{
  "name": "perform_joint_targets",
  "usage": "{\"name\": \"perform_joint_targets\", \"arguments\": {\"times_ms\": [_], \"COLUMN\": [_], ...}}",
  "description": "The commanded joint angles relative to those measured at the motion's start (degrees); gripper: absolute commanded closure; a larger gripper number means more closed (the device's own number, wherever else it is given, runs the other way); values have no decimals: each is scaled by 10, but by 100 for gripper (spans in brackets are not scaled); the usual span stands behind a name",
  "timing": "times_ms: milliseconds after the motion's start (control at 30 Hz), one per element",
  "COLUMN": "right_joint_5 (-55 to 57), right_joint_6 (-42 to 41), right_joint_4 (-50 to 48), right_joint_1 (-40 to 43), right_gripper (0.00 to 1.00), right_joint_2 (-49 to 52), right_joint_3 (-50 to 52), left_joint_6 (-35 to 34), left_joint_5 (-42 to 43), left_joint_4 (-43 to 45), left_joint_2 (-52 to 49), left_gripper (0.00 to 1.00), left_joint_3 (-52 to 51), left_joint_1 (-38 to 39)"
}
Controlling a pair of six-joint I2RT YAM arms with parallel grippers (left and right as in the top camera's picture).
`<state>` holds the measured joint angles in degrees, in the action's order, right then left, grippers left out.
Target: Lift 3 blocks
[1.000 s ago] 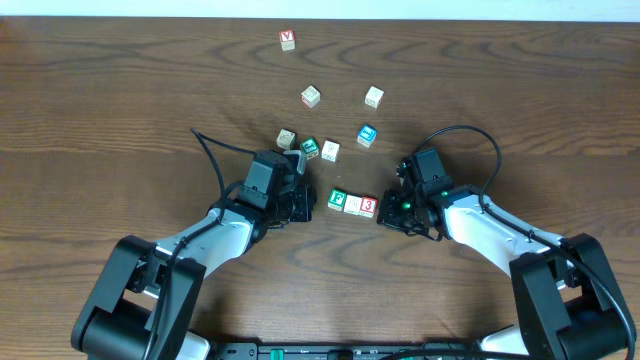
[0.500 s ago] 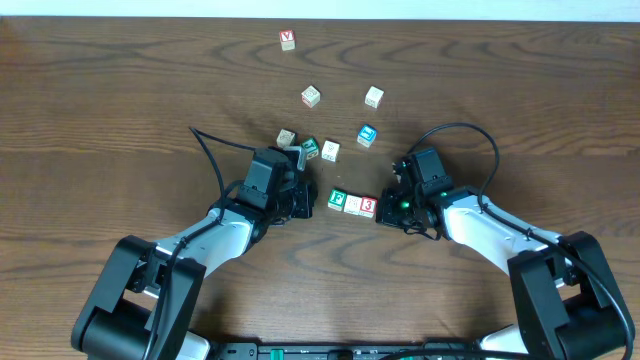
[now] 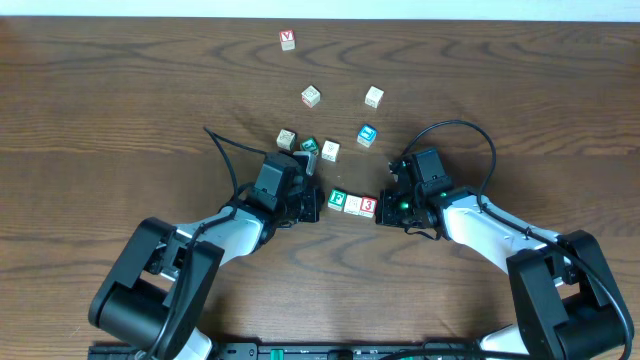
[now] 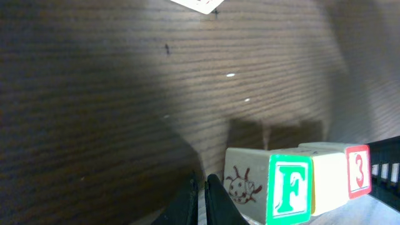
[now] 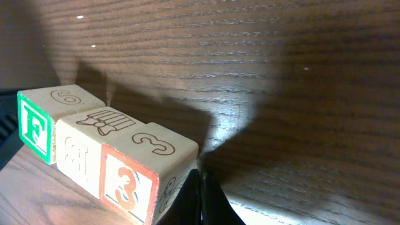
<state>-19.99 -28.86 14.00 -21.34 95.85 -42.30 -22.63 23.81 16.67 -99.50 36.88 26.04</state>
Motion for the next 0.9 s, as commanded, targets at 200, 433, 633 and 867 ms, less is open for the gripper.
{"name": "perform_joint_targets", "arguments": {"times_ms": [200, 433, 633, 867], "right_joint_5": [-14, -16, -26, 64], "right_joint_6": [33, 37, 43, 27], "right_joint_4": [1, -5, -5, 30], "right_joint_1": [-5, -5, -5, -5], "right_gripper": [99, 99, 99, 99], "right_joint_2": [8, 8, 8, 8], "right_joint_3": [7, 7, 7, 7], "left_joint_6": [-10, -12, -12, -12], "left_joint_5": [-3, 2, 2, 2], "left_joint_4": [17, 17, 17, 17], "left_joint_2": [-8, -8, -8, -8], "left_gripper": [92, 92, 92, 92], "left_joint_3": [9, 9, 9, 9], "left_joint_1": [0, 0, 0, 0]}}
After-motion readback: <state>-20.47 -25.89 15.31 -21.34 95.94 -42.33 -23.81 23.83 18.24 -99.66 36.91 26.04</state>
